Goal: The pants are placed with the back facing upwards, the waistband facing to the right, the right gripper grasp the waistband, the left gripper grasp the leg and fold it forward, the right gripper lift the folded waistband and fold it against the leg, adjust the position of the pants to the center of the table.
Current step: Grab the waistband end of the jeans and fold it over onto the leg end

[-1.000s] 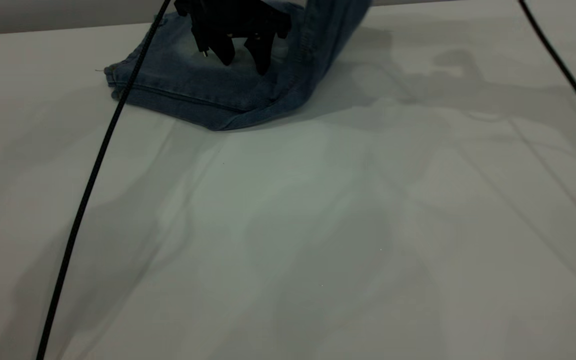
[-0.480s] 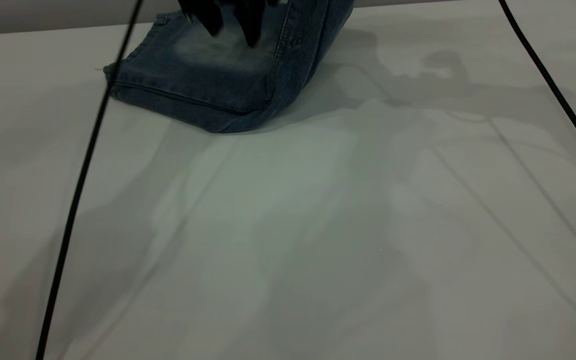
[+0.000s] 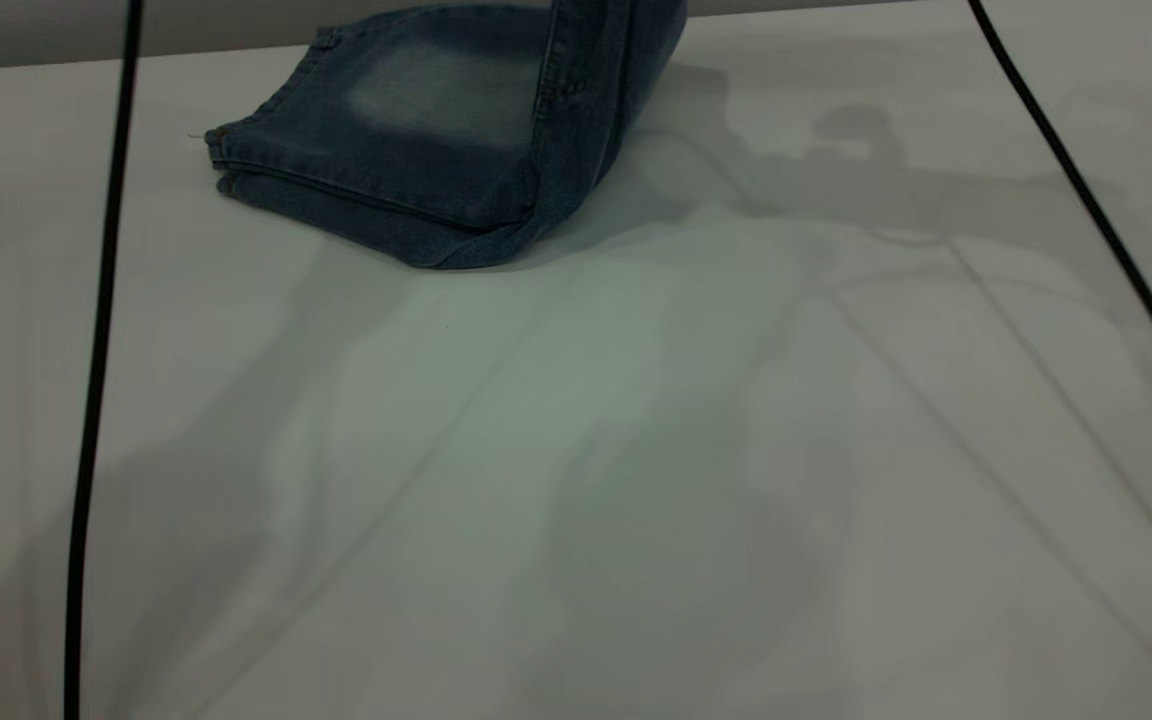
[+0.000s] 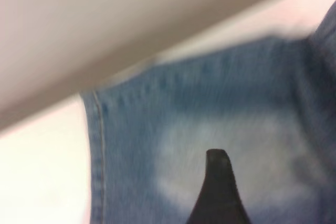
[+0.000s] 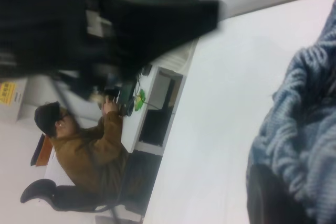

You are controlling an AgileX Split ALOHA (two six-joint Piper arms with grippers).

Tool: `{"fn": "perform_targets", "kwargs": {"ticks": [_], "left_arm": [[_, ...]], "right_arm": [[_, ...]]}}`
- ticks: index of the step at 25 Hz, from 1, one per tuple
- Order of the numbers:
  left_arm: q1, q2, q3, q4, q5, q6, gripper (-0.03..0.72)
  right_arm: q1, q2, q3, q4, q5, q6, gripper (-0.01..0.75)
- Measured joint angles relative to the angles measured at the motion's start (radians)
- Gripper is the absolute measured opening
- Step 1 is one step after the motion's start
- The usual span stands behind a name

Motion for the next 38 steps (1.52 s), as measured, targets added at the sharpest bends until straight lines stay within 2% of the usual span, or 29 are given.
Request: {"fn": "perform_targets", "kwargs": {"ticks": [4,11,22,33,38], "left_arm": [[-0.013,-0.052,-0.058,-0.062,0.0,0.019,0.488],[-0.043,-0.079,-0.059,-0.088,0.0,0.033,0.488],[-0.048,-0.083,-0.059,-0.095,-0.004,0.037,0.488],[-0.048,-0.083,-0.058,-0.113,-0.005,0.055,0.488],[-0.048,-0.083,-0.057,-0.111,-0.005,0.055,0.488]], "right_arm": [[0.025,0.003,-0.007,0.011,-0.031,0.0,0.09],[0.089,0.01,-0.014,0.013,-0.09,-0.011,0.09],[0.189,0.122,-0.151,0.027,-0.097,0.006,0.09],[0.237,0.235,-0.291,0.028,-0.143,0.102,0.09],[0.249,0.256,-0.305,0.025,-0.15,0.121,0.1]]}}
